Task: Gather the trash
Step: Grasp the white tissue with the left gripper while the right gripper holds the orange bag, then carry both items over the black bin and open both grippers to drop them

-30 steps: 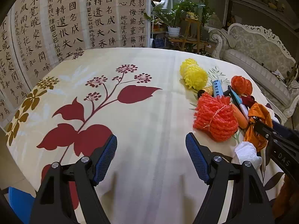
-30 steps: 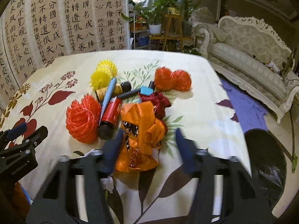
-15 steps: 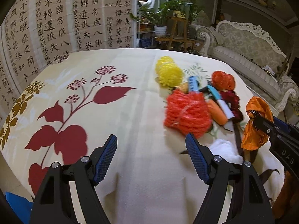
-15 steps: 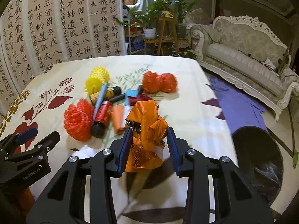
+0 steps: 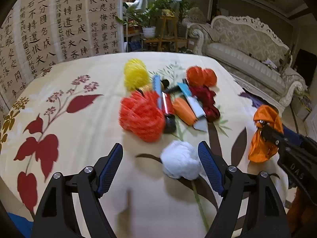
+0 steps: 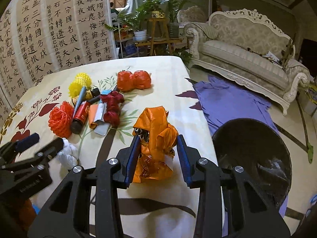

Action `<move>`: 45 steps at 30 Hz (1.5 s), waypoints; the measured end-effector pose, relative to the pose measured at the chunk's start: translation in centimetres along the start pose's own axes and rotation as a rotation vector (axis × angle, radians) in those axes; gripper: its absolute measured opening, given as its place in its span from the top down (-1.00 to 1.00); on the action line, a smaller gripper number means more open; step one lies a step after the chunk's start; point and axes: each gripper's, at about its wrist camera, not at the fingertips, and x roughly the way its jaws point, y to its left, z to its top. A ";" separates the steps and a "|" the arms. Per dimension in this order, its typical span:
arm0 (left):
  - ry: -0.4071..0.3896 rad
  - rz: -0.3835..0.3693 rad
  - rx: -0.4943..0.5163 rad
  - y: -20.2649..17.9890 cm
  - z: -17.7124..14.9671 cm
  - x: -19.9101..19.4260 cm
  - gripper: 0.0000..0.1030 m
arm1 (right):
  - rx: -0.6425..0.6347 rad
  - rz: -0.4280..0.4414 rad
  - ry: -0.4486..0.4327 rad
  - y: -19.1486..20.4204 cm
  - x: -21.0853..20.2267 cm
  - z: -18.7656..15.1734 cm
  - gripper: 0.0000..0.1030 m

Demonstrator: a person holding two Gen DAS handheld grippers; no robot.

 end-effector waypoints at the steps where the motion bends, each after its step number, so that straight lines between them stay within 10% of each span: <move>1: 0.005 0.001 0.003 -0.2 -0.1 0.2 -0.47 | 0.005 0.003 0.000 -0.1 0.0 -0.1 0.28; 12: 0.024 -0.113 0.002 -0.7 -0.9 0.9 0.35 | 0.022 0.019 0.009 -0.7 0.1 -0.6 0.28; 26: -0.029 -0.177 0.065 -3.6 -0.1 -0.7 0.39 | 0.047 -0.055 -0.055 -2.9 -2.0 -0.1 0.28; 45: -0.112 -0.388 0.285 -16.8 3.2 0.9 0.39 | 0.182 -0.302 -0.085 -13.9 -3.2 -1.2 0.28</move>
